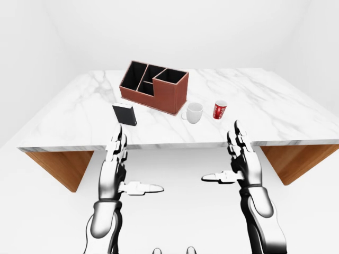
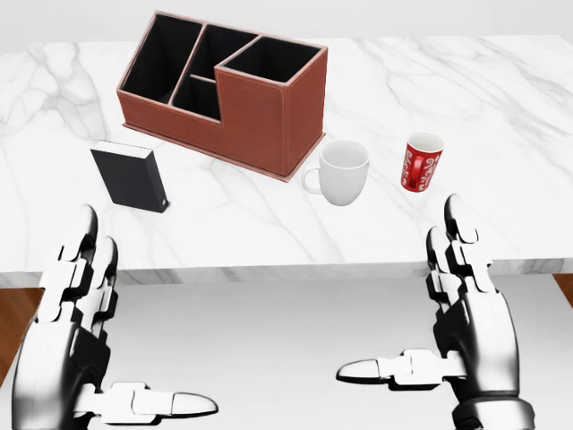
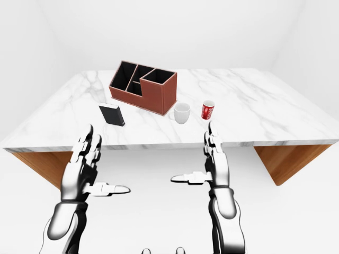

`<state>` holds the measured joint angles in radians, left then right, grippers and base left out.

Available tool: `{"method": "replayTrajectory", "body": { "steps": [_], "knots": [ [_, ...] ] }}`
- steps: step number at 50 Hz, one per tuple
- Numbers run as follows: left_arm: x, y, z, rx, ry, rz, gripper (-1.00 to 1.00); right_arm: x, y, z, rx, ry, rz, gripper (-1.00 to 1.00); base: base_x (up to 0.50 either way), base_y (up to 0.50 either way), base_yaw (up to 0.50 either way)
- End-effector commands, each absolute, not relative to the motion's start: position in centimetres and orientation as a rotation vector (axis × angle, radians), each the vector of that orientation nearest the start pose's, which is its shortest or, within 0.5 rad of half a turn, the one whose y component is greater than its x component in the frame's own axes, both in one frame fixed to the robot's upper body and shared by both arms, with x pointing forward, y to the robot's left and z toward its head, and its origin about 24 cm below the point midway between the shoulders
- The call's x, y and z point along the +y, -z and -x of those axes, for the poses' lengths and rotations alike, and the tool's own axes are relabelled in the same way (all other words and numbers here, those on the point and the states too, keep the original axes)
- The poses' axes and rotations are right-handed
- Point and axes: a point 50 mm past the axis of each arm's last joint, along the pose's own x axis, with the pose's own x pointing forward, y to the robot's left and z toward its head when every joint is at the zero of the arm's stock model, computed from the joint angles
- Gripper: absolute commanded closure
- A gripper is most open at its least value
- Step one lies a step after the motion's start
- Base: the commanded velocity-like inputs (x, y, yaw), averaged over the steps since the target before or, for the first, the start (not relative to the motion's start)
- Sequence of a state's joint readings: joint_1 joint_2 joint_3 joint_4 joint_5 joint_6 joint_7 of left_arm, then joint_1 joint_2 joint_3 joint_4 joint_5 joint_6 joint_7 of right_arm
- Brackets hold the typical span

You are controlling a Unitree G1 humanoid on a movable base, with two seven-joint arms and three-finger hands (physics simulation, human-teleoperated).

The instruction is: Pick up the red mug and place it to the right of the caddy.

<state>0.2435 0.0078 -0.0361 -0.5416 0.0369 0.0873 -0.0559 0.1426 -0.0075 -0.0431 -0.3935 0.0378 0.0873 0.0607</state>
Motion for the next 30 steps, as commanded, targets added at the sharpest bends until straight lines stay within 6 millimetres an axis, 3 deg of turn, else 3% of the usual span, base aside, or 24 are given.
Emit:
{"method": "replayTrajectory", "body": {
  "steps": [1, 9, 26, 30],
  "knots": [
    [14.8, -13.6, -17.5, -0.331, 0.029, -0.078, -1.0, -16.5, -11.9, -20.1, -0.282, 0.006, -0.007, -1.0, 0.0, 0.0, 0.0],
    [14.6, -14.4, -16.6, -0.36, 0.031, -0.089, -1.0, -16.2, -14.0, -18.0, -0.365, -0.009, -0.001, -1.0, 0.0, 0.0, 0.0],
    [14.5, -14.5, -16.3, -0.362, 0.025, -0.105, -1.0, -16.2, -14.2, -17.7, -0.371, -0.028, -0.013, -1.0, 0.0, 0.0, 0.0],
    [14.5, -14.6, -16.3, -0.367, 0.027, -0.104, -1.0, -16.1, -14.2, -17.6, -0.371, -0.033, -0.015, -1.0, 0.0, -0.46, 0.0]
  ]
}}
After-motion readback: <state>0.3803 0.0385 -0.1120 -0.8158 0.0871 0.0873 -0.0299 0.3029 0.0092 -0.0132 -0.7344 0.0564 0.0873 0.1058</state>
